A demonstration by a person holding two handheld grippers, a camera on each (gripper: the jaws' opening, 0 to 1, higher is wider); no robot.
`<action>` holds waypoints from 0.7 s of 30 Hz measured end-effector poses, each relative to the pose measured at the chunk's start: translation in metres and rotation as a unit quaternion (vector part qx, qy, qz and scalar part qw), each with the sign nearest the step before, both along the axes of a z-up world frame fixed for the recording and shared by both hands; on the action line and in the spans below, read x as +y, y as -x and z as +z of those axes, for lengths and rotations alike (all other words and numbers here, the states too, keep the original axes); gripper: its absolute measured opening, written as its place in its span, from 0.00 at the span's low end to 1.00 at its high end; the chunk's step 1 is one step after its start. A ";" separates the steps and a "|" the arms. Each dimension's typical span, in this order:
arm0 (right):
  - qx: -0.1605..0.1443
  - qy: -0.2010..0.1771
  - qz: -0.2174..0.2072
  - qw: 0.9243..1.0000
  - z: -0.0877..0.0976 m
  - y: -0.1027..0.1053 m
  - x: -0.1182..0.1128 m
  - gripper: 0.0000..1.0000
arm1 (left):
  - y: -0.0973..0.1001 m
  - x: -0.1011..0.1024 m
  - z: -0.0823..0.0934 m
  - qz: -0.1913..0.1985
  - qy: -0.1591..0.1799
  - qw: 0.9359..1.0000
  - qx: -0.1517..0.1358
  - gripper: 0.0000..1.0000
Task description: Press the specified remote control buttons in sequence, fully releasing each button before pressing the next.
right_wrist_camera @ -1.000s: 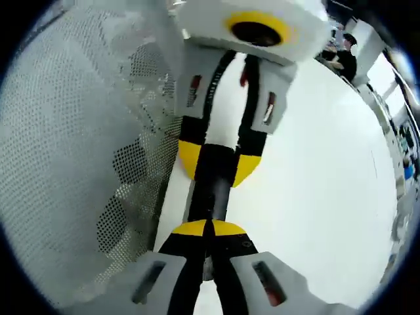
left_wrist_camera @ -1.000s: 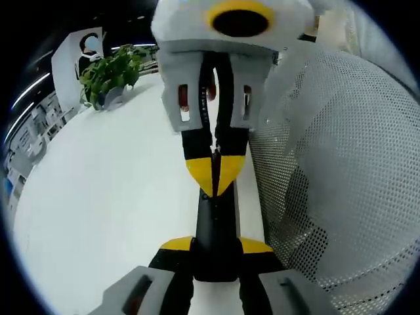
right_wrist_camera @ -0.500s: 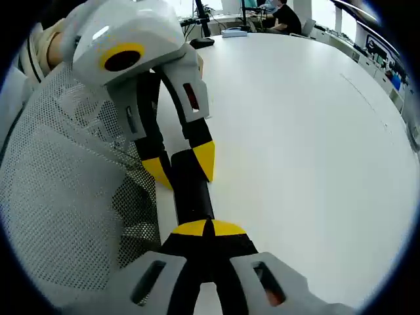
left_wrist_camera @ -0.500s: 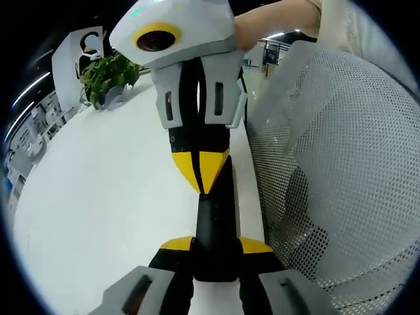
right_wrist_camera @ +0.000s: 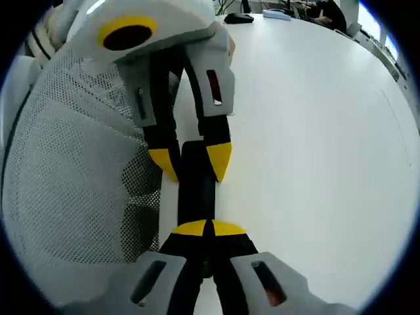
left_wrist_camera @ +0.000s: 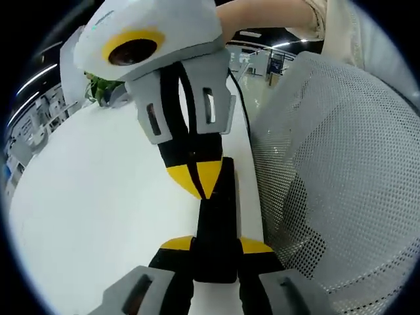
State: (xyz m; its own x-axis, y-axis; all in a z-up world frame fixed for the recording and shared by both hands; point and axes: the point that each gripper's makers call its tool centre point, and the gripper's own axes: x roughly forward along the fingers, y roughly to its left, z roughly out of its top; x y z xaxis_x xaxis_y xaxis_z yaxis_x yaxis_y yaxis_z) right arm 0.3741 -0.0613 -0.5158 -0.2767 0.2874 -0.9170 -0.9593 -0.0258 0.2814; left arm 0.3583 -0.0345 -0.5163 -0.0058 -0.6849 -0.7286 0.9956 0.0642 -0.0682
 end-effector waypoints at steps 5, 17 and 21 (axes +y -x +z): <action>0.033 0.017 -0.064 0.997 0.000 0.000 0.000 0.00 | 0.001 0.000 0.000 -0.002 0.004 1.000 0.000 0.24; 0.099 0.120 -0.165 0.974 -0.003 -0.001 0.000 0.00 | 0.001 0.000 -0.001 -0.004 0.001 1.000 -0.002 0.24; 0.073 0.152 -0.144 0.975 -0.003 0.000 -0.001 0.00 | 0.001 -0.001 -0.001 -0.004 0.001 1.000 -0.001 0.24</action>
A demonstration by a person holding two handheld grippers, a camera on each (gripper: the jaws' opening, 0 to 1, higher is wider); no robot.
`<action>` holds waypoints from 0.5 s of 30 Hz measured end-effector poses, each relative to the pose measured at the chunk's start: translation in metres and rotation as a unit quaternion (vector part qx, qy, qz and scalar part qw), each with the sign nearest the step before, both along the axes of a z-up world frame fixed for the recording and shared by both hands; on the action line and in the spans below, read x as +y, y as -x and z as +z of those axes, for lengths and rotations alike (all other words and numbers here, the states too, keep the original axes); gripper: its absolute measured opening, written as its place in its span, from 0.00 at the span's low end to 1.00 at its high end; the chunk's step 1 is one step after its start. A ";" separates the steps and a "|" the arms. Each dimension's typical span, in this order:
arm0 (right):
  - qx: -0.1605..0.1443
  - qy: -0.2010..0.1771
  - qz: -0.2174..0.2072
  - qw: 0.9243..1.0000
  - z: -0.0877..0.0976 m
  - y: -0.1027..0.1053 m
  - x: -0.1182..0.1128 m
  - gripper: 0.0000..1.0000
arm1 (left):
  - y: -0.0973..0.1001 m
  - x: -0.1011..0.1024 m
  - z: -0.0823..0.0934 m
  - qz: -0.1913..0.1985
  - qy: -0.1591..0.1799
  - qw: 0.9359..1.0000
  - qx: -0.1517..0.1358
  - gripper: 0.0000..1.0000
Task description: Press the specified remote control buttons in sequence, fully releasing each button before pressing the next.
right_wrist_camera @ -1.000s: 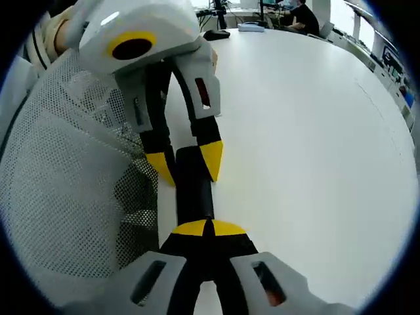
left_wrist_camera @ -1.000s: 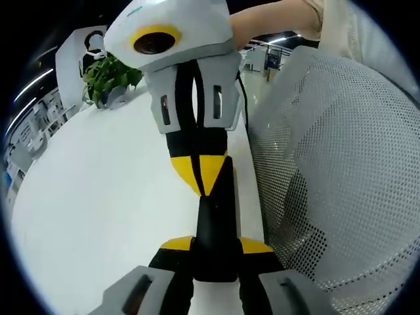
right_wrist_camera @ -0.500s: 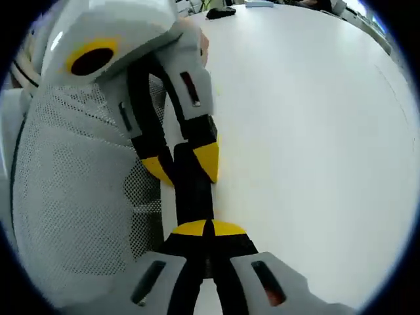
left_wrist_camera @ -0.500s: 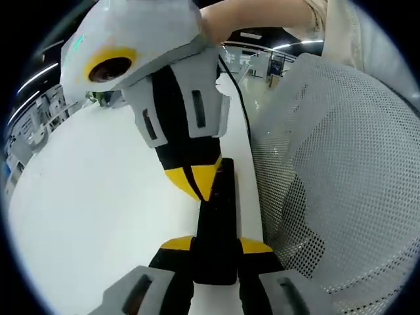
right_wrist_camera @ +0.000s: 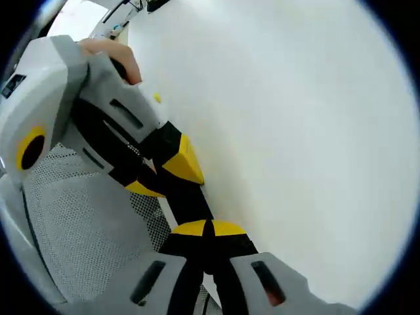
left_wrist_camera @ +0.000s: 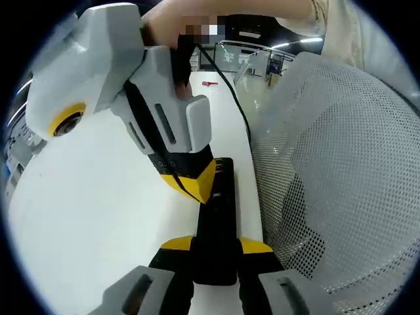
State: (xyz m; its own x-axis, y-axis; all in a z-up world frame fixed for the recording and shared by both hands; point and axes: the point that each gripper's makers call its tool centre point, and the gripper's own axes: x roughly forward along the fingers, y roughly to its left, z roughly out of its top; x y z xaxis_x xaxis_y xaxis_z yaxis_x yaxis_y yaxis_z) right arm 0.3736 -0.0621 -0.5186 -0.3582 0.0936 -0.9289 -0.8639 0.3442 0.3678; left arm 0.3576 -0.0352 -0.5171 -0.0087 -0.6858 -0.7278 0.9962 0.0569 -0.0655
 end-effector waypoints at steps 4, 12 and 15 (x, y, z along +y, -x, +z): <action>-0.017 0.011 0.006 1.000 0.000 0.001 0.000 0.00 | 0.000 0.000 0.000 0.001 0.001 1.000 0.001 0.24; -0.050 -0.026 -0.008 0.998 0.001 0.000 -0.002 0.00 | 0.000 0.000 0.000 0.001 0.002 1.000 0.002 0.24; -0.075 -0.057 -0.002 0.996 0.001 -0.001 -0.001 0.00 | 0.000 0.001 0.000 0.001 0.002 1.000 0.002 0.24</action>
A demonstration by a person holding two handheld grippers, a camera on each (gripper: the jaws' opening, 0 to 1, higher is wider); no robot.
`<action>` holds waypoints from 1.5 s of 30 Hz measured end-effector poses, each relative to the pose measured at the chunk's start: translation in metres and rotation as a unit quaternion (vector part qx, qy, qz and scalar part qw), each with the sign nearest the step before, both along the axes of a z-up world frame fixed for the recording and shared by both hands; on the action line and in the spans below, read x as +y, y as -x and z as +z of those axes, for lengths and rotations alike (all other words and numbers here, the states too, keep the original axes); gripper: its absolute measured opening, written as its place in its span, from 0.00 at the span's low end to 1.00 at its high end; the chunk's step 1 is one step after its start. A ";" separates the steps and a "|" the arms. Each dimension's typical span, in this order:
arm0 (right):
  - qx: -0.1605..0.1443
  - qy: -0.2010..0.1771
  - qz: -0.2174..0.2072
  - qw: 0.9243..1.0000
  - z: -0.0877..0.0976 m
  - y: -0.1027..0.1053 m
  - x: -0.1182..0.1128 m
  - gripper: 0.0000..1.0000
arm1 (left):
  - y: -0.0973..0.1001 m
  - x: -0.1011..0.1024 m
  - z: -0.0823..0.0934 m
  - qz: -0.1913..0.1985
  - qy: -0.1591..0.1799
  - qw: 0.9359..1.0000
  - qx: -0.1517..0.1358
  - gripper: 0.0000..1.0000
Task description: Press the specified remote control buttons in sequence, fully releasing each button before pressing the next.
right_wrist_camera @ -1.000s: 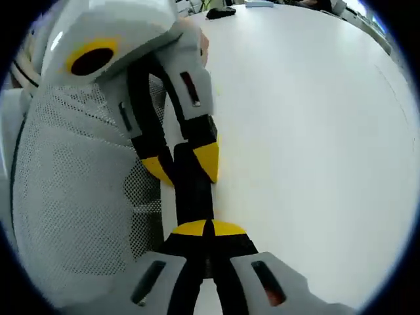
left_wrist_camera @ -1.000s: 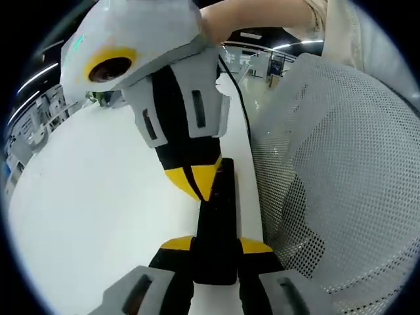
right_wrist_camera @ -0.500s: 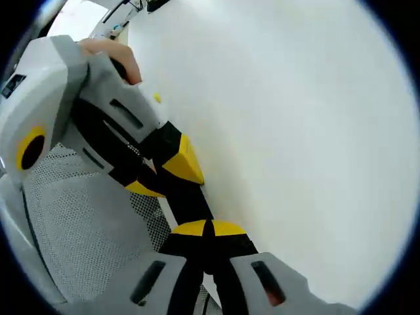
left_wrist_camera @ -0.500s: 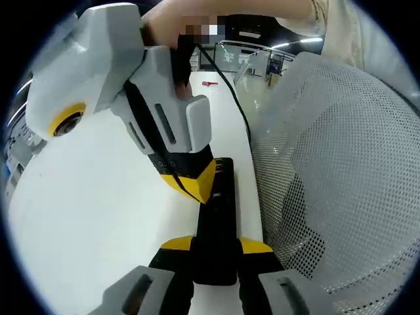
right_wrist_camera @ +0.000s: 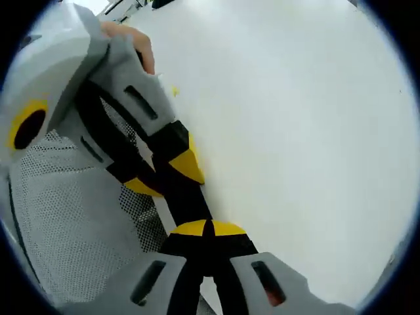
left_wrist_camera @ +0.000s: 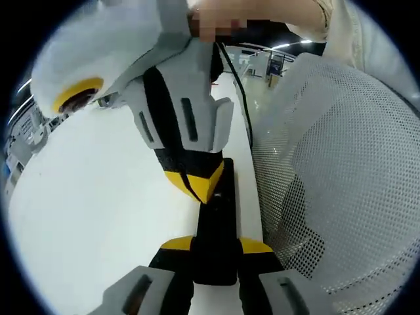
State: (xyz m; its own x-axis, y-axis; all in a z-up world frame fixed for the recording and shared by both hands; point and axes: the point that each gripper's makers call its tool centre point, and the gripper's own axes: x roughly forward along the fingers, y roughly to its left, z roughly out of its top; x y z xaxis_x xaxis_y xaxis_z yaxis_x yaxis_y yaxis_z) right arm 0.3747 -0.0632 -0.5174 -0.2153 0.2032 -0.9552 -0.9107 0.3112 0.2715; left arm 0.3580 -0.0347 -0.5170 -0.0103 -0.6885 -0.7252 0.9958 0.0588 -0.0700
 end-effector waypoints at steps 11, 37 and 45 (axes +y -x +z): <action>-0.120 -0.123 0.025 0.985 0.004 0.000 0.002 0.00 | 0.000 0.000 0.001 0.003 0.004 1.000 0.004 0.24; -0.177 -0.097 0.203 0.958 0.000 0.015 0.014 0.00 | 0.001 -0.002 0.002 0.007 0.009 1.000 0.008 0.24; -0.172 -0.111 0.175 0.963 0.002 0.013 0.014 0.00 | 0.001 -0.002 0.001 0.005 0.010 1.000 0.009 0.24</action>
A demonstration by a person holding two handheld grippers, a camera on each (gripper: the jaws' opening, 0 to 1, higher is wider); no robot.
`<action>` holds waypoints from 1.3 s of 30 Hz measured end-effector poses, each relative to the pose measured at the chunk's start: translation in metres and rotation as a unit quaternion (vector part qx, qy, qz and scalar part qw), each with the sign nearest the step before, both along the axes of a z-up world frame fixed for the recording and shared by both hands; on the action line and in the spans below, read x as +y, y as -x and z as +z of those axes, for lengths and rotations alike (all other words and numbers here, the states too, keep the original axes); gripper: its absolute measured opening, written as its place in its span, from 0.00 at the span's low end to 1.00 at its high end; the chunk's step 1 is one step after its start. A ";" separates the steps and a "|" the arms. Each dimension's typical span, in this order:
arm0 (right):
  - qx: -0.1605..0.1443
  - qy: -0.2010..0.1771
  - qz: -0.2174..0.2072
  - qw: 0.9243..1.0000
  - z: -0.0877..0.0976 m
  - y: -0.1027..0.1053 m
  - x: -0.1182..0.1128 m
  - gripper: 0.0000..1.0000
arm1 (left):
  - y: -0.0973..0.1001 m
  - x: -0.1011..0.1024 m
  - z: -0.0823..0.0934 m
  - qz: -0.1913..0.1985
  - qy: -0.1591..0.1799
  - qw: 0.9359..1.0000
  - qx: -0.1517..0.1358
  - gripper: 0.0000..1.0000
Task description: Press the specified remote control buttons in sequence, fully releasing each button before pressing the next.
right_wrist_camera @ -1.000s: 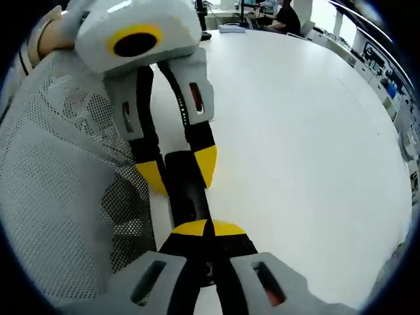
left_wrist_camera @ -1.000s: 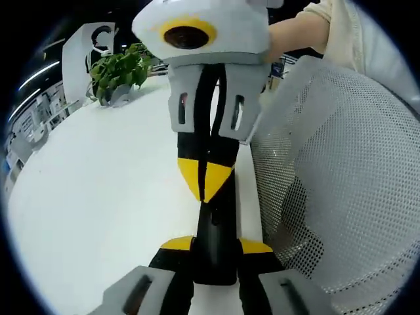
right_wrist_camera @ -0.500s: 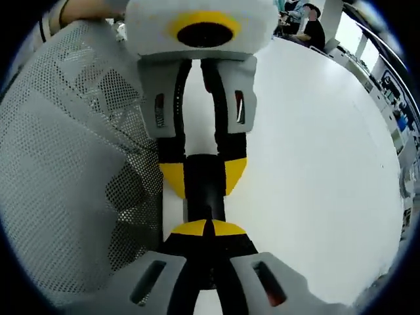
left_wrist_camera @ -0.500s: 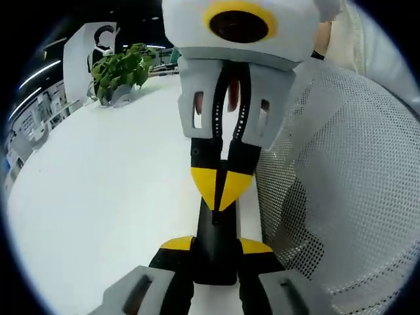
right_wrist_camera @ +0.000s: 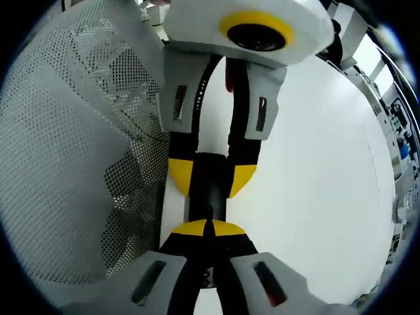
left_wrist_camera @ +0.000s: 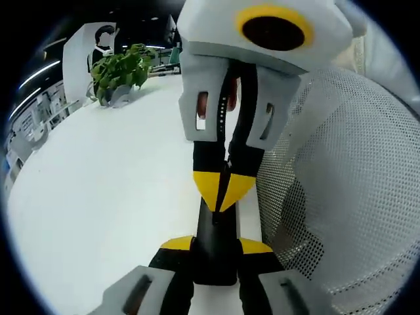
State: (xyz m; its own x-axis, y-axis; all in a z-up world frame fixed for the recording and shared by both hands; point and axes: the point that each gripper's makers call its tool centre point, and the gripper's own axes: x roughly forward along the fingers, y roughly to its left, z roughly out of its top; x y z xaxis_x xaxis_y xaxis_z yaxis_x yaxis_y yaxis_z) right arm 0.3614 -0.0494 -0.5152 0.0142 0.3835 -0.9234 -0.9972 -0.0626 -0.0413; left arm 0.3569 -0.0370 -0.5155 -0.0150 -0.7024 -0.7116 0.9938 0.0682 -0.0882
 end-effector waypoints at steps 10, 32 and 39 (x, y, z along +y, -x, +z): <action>-0.028 -0.031 0.009 0.999 0.003 0.001 0.004 0.00 | 0.000 0.000 0.000 0.003 0.003 1.000 0.003 0.24; -0.029 0.006 0.110 0.994 0.002 0.003 0.007 0.00 | 0.001 0.000 0.000 -0.004 0.005 1.000 -0.003 0.24; -0.013 -0.047 0.005 0.999 0.005 0.001 0.007 0.00 | 0.000 0.000 -0.001 -0.003 0.005 1.000 -0.001 0.24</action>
State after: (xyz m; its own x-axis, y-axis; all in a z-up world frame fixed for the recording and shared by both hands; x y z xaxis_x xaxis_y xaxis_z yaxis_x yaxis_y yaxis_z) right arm 0.3600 -0.0428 -0.5107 0.0344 0.4682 -0.8830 -0.9950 -0.0667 -0.0741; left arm 0.3566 -0.0368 -0.5164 -0.0172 -0.7100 -0.7040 0.9943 0.0620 -0.0869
